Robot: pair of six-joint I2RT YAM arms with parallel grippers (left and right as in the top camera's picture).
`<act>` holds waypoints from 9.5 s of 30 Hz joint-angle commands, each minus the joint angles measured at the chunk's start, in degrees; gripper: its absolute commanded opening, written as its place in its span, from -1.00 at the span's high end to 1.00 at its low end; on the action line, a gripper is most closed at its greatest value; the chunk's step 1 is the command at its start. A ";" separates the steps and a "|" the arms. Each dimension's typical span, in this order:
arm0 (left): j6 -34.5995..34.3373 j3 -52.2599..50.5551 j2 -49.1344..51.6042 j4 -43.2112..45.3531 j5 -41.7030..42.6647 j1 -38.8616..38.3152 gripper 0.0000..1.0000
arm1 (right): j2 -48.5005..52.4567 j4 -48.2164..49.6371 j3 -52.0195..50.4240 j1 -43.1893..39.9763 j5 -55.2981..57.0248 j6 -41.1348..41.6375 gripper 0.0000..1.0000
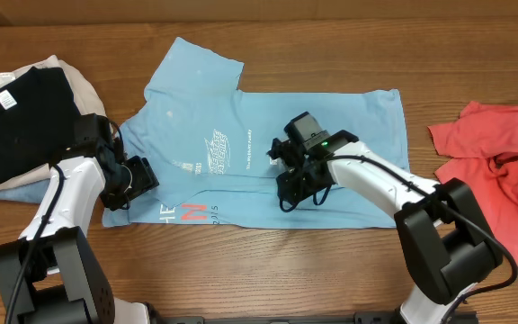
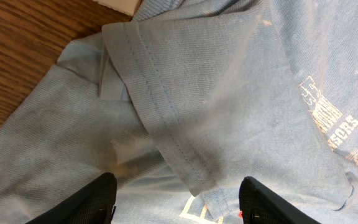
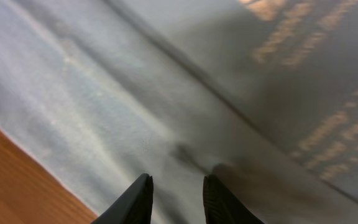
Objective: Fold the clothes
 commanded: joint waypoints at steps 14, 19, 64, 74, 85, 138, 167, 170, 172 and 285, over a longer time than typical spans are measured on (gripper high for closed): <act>1.31 1.09 -0.94 -0.74 0.66 -0.44 -0.33 | 3.15 4.57 2.43 -5.16 4.46 3.08 0.26; 1.31 1.09 -0.94 -1.55 0.66 -0.46 -0.34 | 3.13 9.70 2.45 -7.43 9.60 9.33 0.26; 12.31 54.58 33.40 9.66 11.56 -6.03 -0.60 | 1.66 -30.56 45.79 -23.71 11.34 5.55 -0.85; 12.50 54.55 41.27 12.52 5.92 -5.97 -0.57 | 1.66 -31.04 45.77 -23.71 11.37 5.55 -0.85; 13.75 54.55 45.53 14.03 5.57 -6.01 -0.55 | 1.66 -32.89 45.40 -23.71 11.39 5.55 -0.84; 1.70 54.75 43.74 0.57 17.57 -4.13 0.92 | 28.55 -7.26 45.16 -37.31 4.42 13.07 -0.59; 2.14 54.75 43.74 -1.25 17.51 -4.13 0.89 | 32.11 -2.36 45.03 -37.38 8.11 14.16 0.02; 2.14 54.75 43.74 -1.27 17.53 -4.13 0.89 | 32.11 -2.14 45.03 -37.38 8.11 14.21 0.32; 2.14 54.75 43.74 -1.29 17.53 -4.13 0.89 | 32.11 -2.19 45.05 -37.38 8.11 14.19 0.49; 12.68 46.31 26.80 -48.00 -0.96 3.69 0.92 | 18.64 -53.51 34.80 -41.44 17.55 13.25 0.89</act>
